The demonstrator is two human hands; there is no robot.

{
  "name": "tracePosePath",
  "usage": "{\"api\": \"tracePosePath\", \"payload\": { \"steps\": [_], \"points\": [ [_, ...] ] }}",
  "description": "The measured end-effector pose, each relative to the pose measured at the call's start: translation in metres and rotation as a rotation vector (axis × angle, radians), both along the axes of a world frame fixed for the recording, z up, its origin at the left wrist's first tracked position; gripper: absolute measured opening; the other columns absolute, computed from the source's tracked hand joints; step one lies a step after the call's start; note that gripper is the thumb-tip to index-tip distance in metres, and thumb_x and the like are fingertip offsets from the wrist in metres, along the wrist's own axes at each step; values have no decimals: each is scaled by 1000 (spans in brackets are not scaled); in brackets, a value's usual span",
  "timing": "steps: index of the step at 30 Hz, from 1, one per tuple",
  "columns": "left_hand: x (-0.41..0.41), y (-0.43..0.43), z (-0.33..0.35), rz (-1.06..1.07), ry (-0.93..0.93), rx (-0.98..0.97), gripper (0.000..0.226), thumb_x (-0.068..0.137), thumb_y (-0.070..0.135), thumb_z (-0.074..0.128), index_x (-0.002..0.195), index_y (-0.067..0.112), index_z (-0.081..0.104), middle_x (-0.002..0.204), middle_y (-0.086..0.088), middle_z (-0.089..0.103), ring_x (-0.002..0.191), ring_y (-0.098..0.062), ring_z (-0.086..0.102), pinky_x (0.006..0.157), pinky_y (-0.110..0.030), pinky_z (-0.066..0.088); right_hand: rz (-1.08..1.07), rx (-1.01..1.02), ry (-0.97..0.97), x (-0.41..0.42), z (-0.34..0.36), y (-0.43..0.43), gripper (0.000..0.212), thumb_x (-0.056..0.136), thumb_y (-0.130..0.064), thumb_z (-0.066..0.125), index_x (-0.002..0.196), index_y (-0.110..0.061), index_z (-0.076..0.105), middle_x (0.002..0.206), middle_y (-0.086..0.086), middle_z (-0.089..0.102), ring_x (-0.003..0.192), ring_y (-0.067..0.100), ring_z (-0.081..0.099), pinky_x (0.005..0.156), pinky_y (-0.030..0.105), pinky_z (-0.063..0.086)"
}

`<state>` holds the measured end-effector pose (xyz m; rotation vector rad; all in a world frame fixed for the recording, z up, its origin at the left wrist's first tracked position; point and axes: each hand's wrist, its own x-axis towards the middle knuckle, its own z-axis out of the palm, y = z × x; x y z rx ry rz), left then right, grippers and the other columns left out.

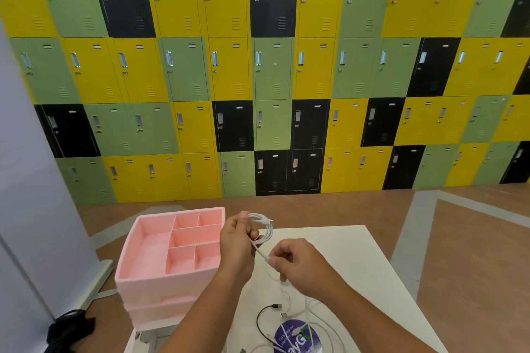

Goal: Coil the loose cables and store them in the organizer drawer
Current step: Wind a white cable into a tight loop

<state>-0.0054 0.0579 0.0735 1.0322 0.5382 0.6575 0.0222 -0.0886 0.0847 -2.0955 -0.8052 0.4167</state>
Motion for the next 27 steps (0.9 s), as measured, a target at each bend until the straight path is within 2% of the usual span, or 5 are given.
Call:
{"api": "tracePosePath", "payload": {
  "steps": [6, 12, 20, 24, 27],
  "points": [
    [0, -9, 4, -121, -79, -258, 27, 107, 23, 44, 82, 15, 49, 56, 3, 33, 43, -9, 33, 54, -26, 34, 37, 53, 205, 2, -7, -2, 12, 97, -16, 61, 94, -8, 70, 72, 2, 73, 58, 11, 62, 59, 25, 48],
    [1, -14, 6, -61, -92, -12, 22, 106, 23, 45, 95, 9, 58, 60, 3, 40, 53, -10, 38, 52, -26, 32, 184, 305, 468, -6, -4, -3, 6, 95, -3, 63, 91, -3, 68, 71, 13, 68, 54, 17, 55, 53, 24, 45],
    [-2, -16, 10, -235, -135, -94, 26, 107, 25, 43, 92, 10, 59, 61, -1, 39, 55, -14, 40, 60, -30, 34, -40, 251, 386, 6, -8, -5, 9, 92, -3, 67, 83, -4, 65, 66, 9, 67, 53, 15, 53, 53, 26, 44],
    [-2, -17, 5, -256, -2, 114, 42, 107, 31, 43, 69, 18, 57, 64, -4, 41, 62, -19, 40, 62, -33, 38, -168, 487, 467, 10, -5, -1, 6, 90, 5, 66, 96, 4, 68, 71, 11, 67, 61, 17, 57, 59, 27, 50],
    [-4, -23, 1, -173, 126, 342, 33, 106, 31, 46, 88, 12, 65, 76, -12, 57, 75, -21, 52, 71, -35, 45, -197, 662, 611, 12, -2, 1, 23, 90, 12, 61, 106, -1, 70, 88, 13, 75, 74, 20, 67, 67, 30, 55]
  ]
}}
